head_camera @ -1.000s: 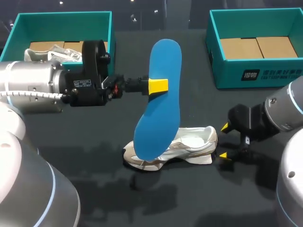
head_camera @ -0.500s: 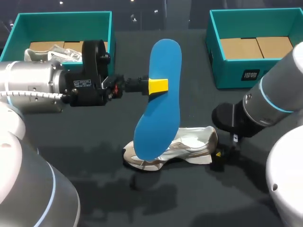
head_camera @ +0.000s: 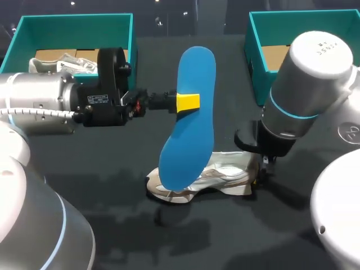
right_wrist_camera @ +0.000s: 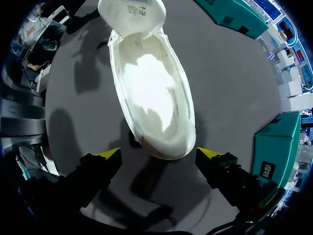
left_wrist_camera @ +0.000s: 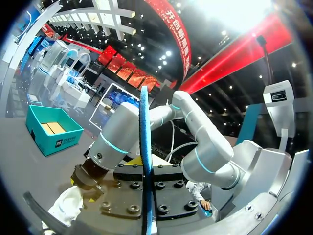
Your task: Take the shoe out of the shoebox, open the shoe tongue, remove and reinsert the insole, then place the shoe into the shoebox
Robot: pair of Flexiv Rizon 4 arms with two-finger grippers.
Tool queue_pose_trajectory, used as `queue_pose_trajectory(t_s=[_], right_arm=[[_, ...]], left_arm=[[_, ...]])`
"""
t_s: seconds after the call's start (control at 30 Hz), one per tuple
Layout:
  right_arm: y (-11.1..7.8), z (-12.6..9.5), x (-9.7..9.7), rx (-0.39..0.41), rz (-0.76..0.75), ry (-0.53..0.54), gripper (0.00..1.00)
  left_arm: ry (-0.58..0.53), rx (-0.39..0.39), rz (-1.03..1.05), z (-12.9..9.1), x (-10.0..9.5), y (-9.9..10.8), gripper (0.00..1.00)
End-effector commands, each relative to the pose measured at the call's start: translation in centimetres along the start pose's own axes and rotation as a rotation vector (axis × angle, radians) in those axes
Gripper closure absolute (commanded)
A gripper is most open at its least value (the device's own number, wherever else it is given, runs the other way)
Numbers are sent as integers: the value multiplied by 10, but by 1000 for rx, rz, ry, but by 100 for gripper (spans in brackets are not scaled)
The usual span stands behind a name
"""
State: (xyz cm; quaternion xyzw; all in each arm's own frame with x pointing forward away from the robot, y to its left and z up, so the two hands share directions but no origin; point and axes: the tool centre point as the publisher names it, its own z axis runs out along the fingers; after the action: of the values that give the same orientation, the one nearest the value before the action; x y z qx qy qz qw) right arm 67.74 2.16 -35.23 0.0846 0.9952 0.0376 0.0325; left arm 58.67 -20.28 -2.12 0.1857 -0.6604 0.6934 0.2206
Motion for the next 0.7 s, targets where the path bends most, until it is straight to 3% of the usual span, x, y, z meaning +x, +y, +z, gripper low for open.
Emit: queue_pose_trajectory(t_s=[0.03, 0.3, 0.7], right_arm=[[4, -3, 3, 104, -3, 1, 0], [18, -16, 1, 102, -2, -5, 0], [57, -18, -15, 106, -90, -30, 0]], left_arm=[[0, 3, 0, 3, -1, 1, 100], [0, 3, 0, 3, -1, 1, 100], [0, 3, 0, 3, -1, 1, 100]])
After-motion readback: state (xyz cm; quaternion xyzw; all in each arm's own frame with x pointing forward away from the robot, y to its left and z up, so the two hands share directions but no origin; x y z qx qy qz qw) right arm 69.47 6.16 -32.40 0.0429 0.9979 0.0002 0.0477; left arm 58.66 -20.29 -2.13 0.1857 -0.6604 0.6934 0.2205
